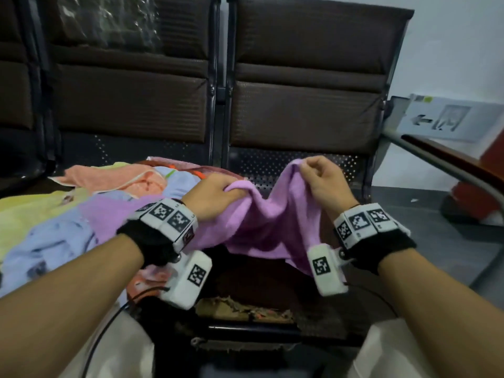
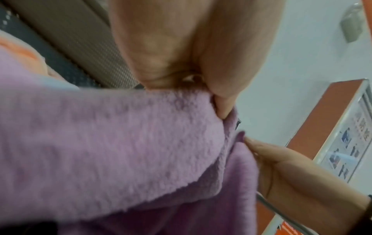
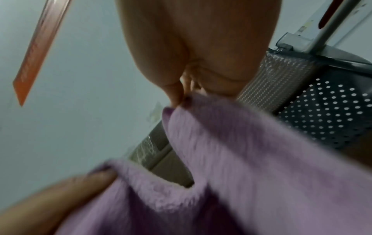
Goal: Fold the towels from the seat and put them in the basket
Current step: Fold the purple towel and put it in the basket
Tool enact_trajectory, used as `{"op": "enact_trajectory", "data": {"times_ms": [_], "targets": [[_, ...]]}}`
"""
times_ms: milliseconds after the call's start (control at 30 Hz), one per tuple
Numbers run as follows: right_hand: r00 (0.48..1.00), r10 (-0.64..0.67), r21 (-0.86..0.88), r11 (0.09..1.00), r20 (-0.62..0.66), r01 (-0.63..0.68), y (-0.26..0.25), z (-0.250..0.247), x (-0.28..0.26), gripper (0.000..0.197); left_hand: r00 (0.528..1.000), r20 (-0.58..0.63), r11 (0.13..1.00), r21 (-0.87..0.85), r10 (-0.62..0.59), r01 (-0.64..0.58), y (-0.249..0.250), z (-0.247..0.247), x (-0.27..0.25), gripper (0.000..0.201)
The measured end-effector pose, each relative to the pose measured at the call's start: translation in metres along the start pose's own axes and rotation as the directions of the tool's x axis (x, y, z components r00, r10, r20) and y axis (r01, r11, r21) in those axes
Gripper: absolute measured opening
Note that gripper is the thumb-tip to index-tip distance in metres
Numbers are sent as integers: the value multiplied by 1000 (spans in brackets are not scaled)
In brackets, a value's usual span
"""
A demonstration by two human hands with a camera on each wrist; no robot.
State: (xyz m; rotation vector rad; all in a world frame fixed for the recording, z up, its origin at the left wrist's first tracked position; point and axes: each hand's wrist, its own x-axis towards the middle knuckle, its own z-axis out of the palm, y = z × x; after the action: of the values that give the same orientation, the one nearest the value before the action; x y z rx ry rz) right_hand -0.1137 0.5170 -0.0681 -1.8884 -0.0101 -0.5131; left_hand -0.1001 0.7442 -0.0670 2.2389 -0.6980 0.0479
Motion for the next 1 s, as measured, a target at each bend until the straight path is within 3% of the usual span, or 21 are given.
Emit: {"op": "enact_trajectory", "data": {"times_ms": [67,167,233,333,433,567,667,733,833,933,1000], "targets": [[968,121,-110,989,218,-99,12,9,-3,12,999,15,999,-5,-44,44,-3,14,10,24],[822,319,-201,947,471,-252,27,15,-4,4,990,93,994,29,-107,105,-21,29,17,18],[796,355,-466,879,491,-104,38,10,-3,17,973,171,988,20,-156,154,-34,34,18,17],[717,435,-734,660,545,158,50,1,-8,25,917,317,969,39,-243,243,-51,38,16,29],[583,595,-798,578,553,168,58,-2,-14,32,841,454,955,100,-295,281,-60,43,9,36],[584,597,-828,481,550,288,62,-4,-18,41,800,519,918,384,-300,95,-70,47,2,26],[533,626,-822,426,569,378,66,-3,-26,36,761,542,862,505,-356,44,-74,45,-3,35],[546,601,-812,438,583,385,66,-2,-29,18,764,547,868,496,-344,35,-75,42,-5,36],[649,475,-789,499,595,358,59,-4,-26,15,809,522,909,414,-271,37,-68,35,0,31],[779,291,-705,663,555,254,48,-5,-16,4,854,494,976,207,-160,63,-56,28,4,20],[851,211,-612,776,480,153,41,0,-9,8,871,485,990,143,-75,6,-49,25,5,20]]}}
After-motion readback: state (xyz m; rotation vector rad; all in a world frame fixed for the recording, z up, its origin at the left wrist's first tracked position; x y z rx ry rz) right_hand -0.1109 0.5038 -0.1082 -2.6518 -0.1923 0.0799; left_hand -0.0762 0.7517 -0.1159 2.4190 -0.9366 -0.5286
